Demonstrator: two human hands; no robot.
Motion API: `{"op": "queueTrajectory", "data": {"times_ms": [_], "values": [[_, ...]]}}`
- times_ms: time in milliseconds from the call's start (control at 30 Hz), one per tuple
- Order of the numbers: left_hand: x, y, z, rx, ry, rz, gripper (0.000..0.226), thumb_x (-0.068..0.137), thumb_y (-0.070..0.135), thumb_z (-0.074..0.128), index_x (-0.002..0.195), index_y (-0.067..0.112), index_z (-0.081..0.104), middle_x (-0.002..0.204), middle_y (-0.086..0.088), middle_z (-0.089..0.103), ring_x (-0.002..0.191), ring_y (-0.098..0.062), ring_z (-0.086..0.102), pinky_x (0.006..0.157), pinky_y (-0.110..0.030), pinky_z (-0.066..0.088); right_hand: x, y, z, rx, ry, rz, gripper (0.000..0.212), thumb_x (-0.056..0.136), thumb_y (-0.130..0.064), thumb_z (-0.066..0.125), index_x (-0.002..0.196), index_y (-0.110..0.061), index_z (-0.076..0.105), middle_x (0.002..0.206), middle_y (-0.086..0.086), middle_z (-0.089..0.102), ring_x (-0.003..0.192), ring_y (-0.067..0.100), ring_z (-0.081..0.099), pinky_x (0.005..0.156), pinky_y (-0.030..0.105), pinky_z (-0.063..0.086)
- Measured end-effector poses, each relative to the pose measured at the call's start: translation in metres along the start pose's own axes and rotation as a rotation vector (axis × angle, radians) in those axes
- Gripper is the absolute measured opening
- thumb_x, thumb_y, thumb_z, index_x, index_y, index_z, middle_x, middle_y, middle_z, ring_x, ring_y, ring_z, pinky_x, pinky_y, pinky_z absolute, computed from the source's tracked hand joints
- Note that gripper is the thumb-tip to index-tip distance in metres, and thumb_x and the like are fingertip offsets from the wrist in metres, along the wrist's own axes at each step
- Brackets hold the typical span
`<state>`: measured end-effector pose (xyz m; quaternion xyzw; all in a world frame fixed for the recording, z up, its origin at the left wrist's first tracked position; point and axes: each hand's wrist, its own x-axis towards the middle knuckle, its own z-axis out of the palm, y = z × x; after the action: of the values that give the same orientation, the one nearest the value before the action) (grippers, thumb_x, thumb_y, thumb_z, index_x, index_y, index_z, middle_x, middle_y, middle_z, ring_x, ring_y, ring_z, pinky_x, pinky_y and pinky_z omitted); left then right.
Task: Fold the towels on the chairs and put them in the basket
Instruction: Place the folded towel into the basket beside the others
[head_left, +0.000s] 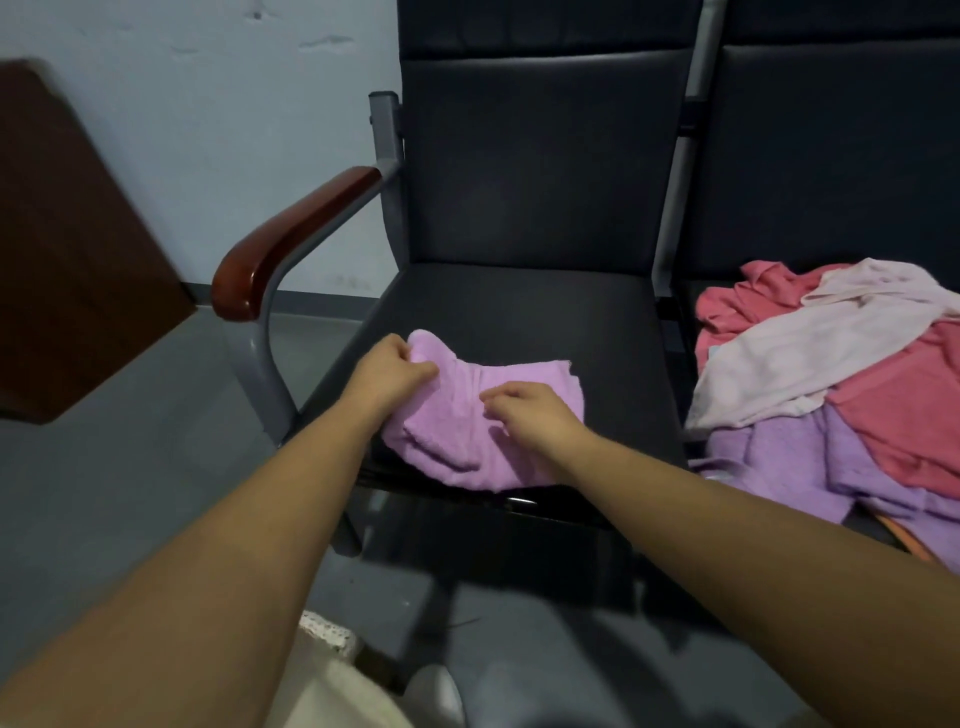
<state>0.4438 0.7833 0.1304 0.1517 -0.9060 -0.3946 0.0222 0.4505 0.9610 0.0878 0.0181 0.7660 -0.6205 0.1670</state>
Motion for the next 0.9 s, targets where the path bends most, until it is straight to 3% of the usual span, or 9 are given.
{"op": "queueTrajectory", "data": {"times_ms": [67,133,233,367,500,667,733,833,900], "values": [[-0.004,0.009,-0.006,0.009,0.027,0.041,0.023,0.089,0.027,0.067,0.101,0.012,0.055,0.09,-0.001,0.058,0.081,-0.017,0.055,0.059,-0.027,0.037,0.002,-0.007,-0.005,0.24,-0.001,0.077,0.014,0.094,-0.022,0.059,0.088,-0.014,0.07,0.085,0.005,0.066,0.084,0.018,0.06,0.077,0.031,0.049],[-0.011,0.025,-0.002,-0.016,-0.004,0.092,0.024,0.09,0.032,0.067,0.101,0.014,0.056,0.089,0.001,0.059,0.075,-0.011,0.054,0.059,-0.025,0.038,0.001,-0.012,-0.019,0.359,-0.006,0.124,0.033,0.1,-0.037,0.053,0.101,-0.007,0.066,0.095,0.012,0.072,0.089,0.024,0.068,0.082,0.036,0.056],[-0.023,0.052,0.012,-0.27,-0.246,0.087,0.029,0.096,0.04,0.064,0.103,0.012,0.06,0.089,-0.005,0.074,0.068,-0.018,0.069,0.066,-0.033,0.056,0.0,-0.014,-0.041,0.477,0.011,0.186,0.047,0.101,-0.048,0.049,0.104,-0.004,0.064,0.083,0.015,0.075,0.076,0.025,0.073,0.074,0.041,0.059],[-0.021,0.056,0.025,-0.227,-0.253,0.035,0.027,0.1,0.034,0.057,0.105,0.008,0.062,0.095,-0.006,0.075,0.07,-0.02,0.072,0.067,-0.03,0.059,0.003,-0.009,-0.048,0.144,0.19,0.202,0.031,0.092,-0.023,0.069,0.112,0.0,0.065,0.097,0.014,0.071,0.087,0.026,0.069,0.078,0.037,0.058],[-0.007,0.037,0.04,-0.153,-0.204,-0.111,0.017,0.097,0.026,0.06,0.095,0.009,0.059,0.105,-0.013,0.07,0.09,-0.023,0.067,0.082,-0.038,0.059,0.001,-0.015,-0.05,0.176,0.213,0.16,0.011,0.091,-0.012,0.065,0.1,-0.006,0.061,0.096,0.013,0.067,0.083,0.023,0.065,0.072,0.035,0.056],[-0.005,0.028,0.057,-0.25,-0.279,-0.264,0.034,0.092,0.023,0.066,0.118,0.003,0.056,0.116,-0.012,0.062,0.099,-0.026,0.063,0.074,-0.035,0.055,0.002,-0.002,-0.053,0.057,0.271,0.279,0.02,0.087,-0.005,0.058,0.106,-0.001,0.055,0.09,0.012,0.06,0.08,0.026,0.061,0.069,0.036,0.054],[-0.003,0.028,0.061,-0.306,-0.281,-0.29,0.035,0.089,0.027,0.071,0.112,0.003,0.057,0.113,-0.011,0.064,0.099,-0.027,0.064,0.077,-0.037,0.055,0.003,-0.002,-0.053,0.075,0.273,0.269,0.02,0.086,-0.005,0.058,0.106,-0.001,0.055,0.091,0.013,0.06,0.081,0.027,0.062,0.074,0.039,0.057],[0.001,0.025,0.065,-0.382,-0.341,-0.344,0.042,0.076,0.035,0.081,0.102,0.004,0.067,0.105,-0.014,0.073,0.096,-0.032,0.07,0.093,-0.047,0.056,0.003,-0.005,-0.047,0.153,0.252,0.261,0.027,0.084,-0.003,0.057,0.111,-0.001,0.055,0.098,0.017,0.063,0.088,0.031,0.065,0.08,0.043,0.059],[0.003,0.024,0.067,-0.415,-0.345,-0.364,0.042,0.075,0.033,0.084,0.102,0.005,0.068,0.101,-0.015,0.074,0.093,-0.033,0.071,0.092,-0.048,0.057,-0.001,-0.005,-0.042,0.229,0.224,0.298,0.034,0.082,-0.003,0.056,0.116,-0.003,0.055,0.105,0.018,0.064,0.095,0.035,0.064,0.086,0.048,0.057]]}}
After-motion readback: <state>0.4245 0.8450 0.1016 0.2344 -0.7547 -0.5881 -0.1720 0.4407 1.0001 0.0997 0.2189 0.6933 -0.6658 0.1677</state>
